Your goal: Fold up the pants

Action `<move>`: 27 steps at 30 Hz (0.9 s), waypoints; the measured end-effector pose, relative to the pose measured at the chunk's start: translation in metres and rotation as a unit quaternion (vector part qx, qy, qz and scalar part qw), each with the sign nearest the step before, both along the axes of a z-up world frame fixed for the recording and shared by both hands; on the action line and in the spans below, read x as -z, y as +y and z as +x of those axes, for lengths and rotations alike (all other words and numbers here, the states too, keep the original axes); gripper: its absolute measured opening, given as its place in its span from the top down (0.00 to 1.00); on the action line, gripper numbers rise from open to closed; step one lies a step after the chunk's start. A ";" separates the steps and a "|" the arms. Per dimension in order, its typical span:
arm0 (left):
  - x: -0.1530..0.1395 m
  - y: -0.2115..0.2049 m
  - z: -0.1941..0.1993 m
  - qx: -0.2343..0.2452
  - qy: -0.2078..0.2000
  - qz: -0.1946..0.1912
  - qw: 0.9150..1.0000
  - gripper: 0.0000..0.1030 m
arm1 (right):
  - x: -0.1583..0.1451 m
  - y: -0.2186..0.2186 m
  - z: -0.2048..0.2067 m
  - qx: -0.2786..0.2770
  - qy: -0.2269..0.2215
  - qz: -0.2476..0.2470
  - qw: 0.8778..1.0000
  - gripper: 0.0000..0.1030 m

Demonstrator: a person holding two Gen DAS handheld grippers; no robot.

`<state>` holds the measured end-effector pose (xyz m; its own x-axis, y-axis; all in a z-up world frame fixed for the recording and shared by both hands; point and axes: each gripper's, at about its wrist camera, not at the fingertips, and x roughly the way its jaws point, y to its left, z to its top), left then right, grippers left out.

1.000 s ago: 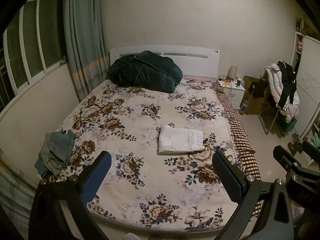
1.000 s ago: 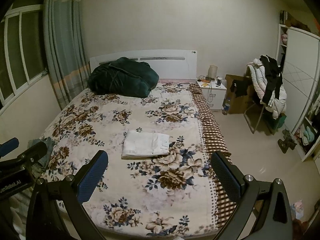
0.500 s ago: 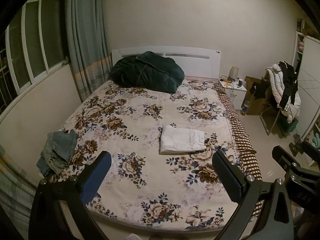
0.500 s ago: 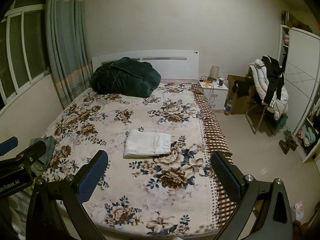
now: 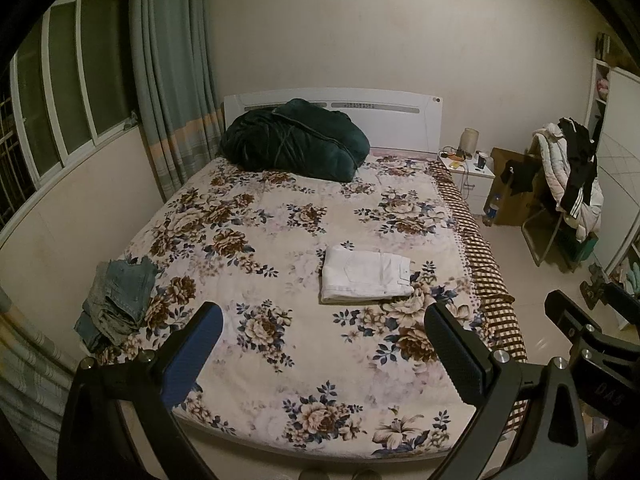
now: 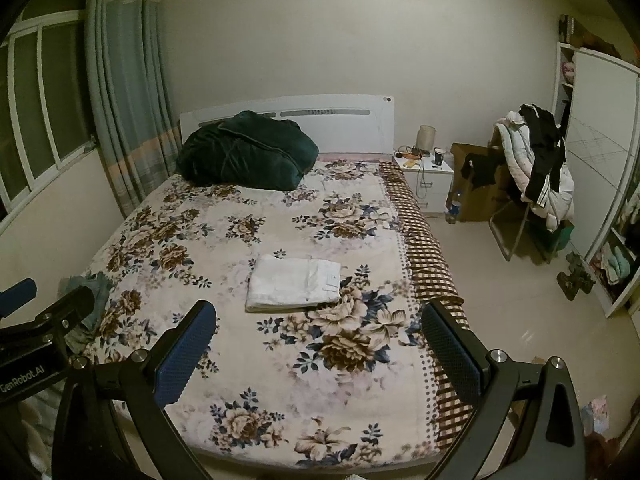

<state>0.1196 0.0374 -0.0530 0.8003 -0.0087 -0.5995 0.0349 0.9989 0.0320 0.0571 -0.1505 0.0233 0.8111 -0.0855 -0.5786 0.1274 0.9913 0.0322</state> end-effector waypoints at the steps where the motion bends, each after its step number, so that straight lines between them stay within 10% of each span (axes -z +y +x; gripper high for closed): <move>1: 0.000 0.000 0.000 0.000 -0.001 0.000 1.000 0.00 | 0.000 0.000 0.000 0.001 0.000 0.001 1.000 0.00; 27: 0.007 0.001 0.000 -0.003 -0.004 0.003 1.000 0.00 | 0.008 -0.001 0.003 0.005 -0.003 0.001 1.000 0.00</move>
